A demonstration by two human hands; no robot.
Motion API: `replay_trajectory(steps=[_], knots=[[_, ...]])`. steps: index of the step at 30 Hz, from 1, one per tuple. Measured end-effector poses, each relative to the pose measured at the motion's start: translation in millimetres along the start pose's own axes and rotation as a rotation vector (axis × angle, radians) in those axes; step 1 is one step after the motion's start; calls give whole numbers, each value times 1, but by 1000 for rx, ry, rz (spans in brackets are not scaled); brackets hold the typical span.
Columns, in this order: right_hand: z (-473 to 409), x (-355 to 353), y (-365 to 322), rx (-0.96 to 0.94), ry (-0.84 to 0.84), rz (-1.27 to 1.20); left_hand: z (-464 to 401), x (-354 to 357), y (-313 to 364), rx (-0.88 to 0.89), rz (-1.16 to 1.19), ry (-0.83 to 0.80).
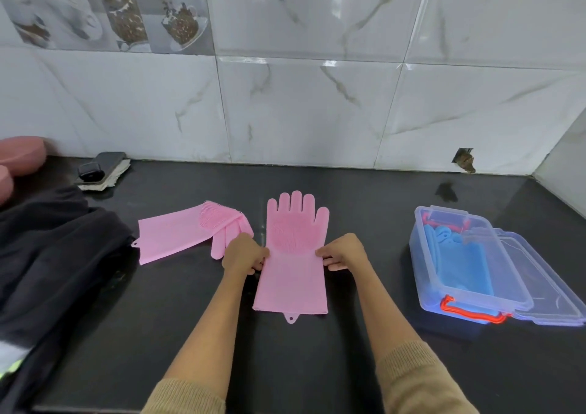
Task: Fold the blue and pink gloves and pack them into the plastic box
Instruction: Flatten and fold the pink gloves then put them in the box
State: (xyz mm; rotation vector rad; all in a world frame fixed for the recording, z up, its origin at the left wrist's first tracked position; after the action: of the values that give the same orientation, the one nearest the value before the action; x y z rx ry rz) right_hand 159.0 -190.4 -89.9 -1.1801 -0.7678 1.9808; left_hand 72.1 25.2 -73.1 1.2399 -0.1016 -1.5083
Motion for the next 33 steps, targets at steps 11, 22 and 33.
replay_trajectory(steps=[11,22,33], knots=[[1,52,-28,-108,-42,-11,7,-47,-37,-127,-92,167],[3,39,-59,-253,279,191,-5,-99,-29,-20,-53,454],[13,146,-137,-533,-81,259,-38,-99,-12,89,-287,410]])
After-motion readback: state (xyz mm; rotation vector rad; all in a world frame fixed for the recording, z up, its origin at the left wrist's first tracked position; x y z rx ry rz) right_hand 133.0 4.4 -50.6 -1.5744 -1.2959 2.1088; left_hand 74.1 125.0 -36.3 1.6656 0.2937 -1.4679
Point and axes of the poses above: each hand's wrist, its own z-axis away from the middle knuckle, its own x-axis out of the palm, y = z × x, the point moved 7 cm from there along -z, towards the middle knuckle, and after that the axes turned 6 degrees about -x, right-handed, at the moved point
